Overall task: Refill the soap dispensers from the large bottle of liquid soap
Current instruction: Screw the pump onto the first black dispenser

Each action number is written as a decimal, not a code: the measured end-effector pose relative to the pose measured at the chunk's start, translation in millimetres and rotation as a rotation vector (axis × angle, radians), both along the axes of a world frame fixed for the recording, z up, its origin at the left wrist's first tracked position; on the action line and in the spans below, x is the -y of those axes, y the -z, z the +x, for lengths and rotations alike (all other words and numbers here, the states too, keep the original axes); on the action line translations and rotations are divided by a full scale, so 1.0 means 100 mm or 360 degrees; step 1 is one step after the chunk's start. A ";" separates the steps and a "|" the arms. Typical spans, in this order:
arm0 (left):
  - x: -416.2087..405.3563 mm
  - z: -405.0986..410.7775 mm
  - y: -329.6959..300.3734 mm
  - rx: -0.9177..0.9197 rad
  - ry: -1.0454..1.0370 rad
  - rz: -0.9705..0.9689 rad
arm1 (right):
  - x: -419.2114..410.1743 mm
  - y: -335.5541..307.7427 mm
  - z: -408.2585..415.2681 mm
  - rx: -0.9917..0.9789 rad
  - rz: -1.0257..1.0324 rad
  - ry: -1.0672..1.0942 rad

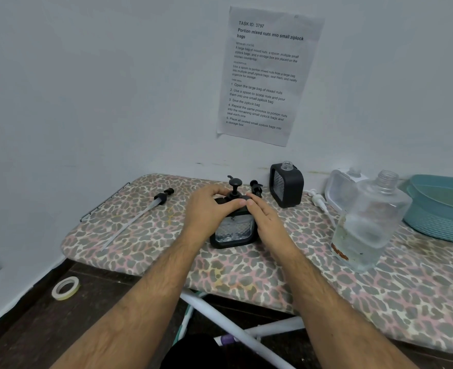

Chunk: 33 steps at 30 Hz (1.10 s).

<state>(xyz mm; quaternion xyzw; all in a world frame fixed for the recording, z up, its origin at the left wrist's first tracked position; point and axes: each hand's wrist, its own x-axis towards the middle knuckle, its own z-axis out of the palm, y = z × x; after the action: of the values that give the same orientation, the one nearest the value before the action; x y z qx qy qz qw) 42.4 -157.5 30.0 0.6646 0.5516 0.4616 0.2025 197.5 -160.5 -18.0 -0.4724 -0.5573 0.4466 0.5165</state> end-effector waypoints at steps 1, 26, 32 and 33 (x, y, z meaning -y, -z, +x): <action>0.00 0.01 0.00 0.0006 0.0016 0.0013 | 0.00 0.00 0.00 -0.0002 0.0000 0.0001; 0.03 -0.12 0.04 0.0040 0.0318 -0.0017 | 0.03 -0.04 0.01 0.0063 -0.0017 -0.0042; 0.11 -0.30 0.27 0.0237 0.0302 -0.0234 | 0.01 -0.17 0.13 0.0041 -0.0101 -0.0162; 0.13 -0.34 0.29 0.0228 0.0320 -0.0270 | 0.01 -0.18 0.16 0.0056 -0.0116 -0.0182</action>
<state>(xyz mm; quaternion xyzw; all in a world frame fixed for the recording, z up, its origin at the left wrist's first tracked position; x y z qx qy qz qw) 8.7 -170.7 0.9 0.6622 0.5035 0.4370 0.3421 213.7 -161.1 -0.4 -0.4662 -0.5758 0.4868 0.4628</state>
